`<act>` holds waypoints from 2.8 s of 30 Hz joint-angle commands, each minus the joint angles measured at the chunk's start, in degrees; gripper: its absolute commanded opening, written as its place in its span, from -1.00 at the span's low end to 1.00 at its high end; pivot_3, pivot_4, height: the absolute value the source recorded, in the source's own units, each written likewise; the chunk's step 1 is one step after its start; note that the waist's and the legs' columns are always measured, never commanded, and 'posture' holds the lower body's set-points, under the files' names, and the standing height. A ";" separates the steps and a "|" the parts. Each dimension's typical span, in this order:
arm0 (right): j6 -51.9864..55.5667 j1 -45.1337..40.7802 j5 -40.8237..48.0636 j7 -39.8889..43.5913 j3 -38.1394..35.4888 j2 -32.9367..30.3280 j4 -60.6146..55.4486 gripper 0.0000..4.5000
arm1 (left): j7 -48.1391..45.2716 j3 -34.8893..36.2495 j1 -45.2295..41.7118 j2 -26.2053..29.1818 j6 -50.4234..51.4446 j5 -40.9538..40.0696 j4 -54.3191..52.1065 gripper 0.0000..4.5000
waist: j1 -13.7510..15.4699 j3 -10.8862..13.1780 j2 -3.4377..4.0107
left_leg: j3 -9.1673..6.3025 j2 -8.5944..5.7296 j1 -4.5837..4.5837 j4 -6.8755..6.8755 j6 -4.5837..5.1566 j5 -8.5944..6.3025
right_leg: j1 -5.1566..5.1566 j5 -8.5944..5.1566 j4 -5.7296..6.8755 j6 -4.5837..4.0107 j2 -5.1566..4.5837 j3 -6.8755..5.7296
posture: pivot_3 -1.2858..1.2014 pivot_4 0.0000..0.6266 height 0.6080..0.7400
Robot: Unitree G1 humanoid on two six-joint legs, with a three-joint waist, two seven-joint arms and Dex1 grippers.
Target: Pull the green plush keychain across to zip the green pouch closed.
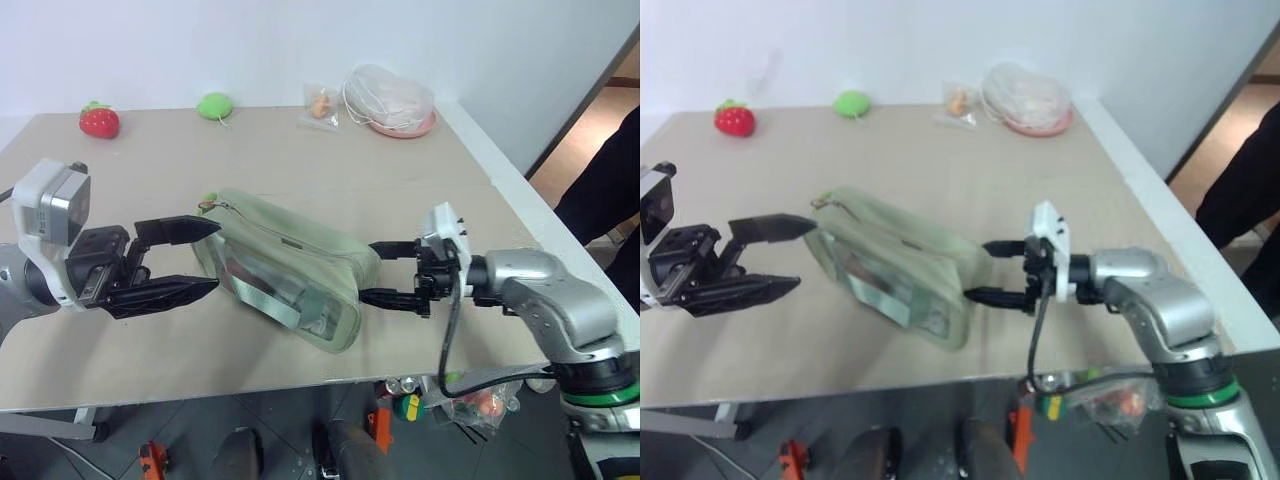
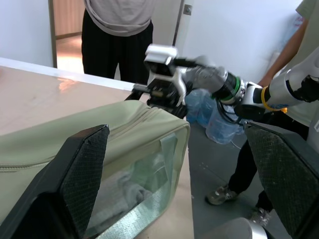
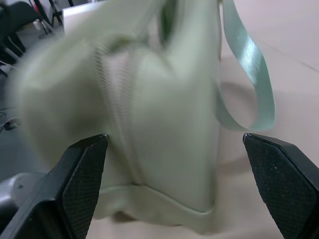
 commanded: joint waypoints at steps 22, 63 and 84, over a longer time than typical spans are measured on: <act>-22.56 -23.34 -10.80 27.38 8.37 7.40 25.15 -0.98 | 11.51 20.14 8.02 -0.50 1.65 -11.23 11.89 1.00 | -0.94 0.01 0.00 | -0.04 0.12 0.01 0.02 0.00 -0.01 | -0.01 0.01 0.02 -0.09 0.08 -0.07 | 0.03 -0.52 1.00; -50.12 -38.13 -23.56 24.82 10.63 23.03 62.84 -0.84 | 21.26 25.63 13.57 0.41 5.41 -18.03 10.96 1.00 | -1.00 -0.02 -0.05 | -0.02 0.18 0.09 -0.03 -0.29 0.14 | 0.01 0.09 0.15 -0.30 -0.14 -0.09 | 0.03 -0.52 1.00; -41.35 -33.87 -22.97 25.46 8.60 22.04 56.46 -0.84 | 20.48 25.79 13.98 -1.37 3.60 -16.70 11.35 1.00 | -1.03 -0.01 -0.05 | -0.02 0.18 0.10 -0.07 -0.34 0.16 | -0.01 0.10 0.15 -0.30 -0.10 -0.09 | 0.03 -0.52 1.00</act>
